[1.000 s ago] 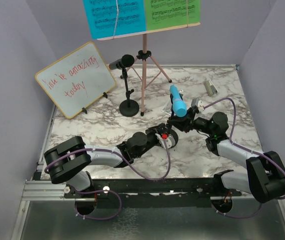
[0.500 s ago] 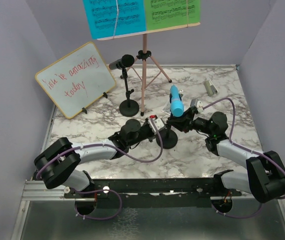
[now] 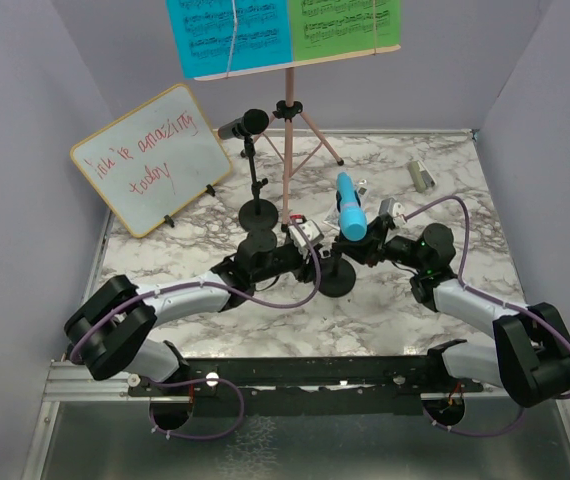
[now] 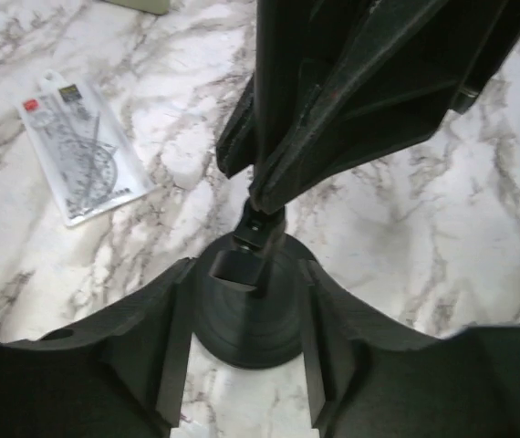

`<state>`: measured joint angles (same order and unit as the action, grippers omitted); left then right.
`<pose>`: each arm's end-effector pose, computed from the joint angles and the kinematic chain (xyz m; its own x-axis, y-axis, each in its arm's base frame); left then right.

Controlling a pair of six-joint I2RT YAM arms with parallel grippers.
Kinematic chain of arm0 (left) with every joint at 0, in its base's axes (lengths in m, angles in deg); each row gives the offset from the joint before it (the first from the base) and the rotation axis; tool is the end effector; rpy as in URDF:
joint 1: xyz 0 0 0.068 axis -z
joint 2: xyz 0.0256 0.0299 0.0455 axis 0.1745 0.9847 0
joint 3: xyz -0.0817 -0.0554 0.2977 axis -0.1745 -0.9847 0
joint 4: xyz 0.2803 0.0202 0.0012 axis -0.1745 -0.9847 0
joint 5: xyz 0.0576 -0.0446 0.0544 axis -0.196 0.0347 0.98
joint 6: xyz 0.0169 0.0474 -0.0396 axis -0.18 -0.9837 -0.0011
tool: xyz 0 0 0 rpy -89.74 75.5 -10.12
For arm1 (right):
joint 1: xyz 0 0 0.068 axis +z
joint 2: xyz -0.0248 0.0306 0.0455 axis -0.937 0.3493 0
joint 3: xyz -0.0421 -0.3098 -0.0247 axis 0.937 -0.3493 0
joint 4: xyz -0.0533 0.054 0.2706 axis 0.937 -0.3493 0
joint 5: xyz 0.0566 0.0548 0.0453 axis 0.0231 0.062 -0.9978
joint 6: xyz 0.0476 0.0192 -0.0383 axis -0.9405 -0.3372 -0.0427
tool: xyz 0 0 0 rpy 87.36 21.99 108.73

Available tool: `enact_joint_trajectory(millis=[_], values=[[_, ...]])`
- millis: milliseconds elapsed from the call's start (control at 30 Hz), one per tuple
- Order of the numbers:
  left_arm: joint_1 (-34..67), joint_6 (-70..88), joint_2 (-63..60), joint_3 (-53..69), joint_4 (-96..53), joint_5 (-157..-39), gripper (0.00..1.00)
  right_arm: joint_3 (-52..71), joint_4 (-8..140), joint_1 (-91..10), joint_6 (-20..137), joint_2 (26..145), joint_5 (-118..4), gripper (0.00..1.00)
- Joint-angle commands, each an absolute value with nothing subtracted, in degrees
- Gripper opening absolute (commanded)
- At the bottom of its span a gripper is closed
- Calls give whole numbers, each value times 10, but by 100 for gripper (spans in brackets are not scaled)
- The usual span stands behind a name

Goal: Pack up the instrument practice props
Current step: Unscrew the knob on the microphone stand.

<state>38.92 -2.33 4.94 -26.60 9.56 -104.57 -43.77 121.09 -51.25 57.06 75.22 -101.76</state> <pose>0.2056 -0.2557 0.2525 -0.1304 0.1322 -0.9826 0.8935 0.4453 -0.0586 0.2189 0.1136 0.2537 -0.0344 0.0793 -0.9963 -0.9419 0.3307 0.0589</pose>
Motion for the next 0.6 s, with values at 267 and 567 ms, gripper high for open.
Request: enact_joint_trajectory(millis=[267, 567], values=[[398, -207, -22, -329, 87, -1039, 84, -436, 1160, -496, 568, 754, -1064, 0], [400, -421, 12, -325, 109, -1046, 72, -435, 1161, -495, 567, 754, -1070, 0]])
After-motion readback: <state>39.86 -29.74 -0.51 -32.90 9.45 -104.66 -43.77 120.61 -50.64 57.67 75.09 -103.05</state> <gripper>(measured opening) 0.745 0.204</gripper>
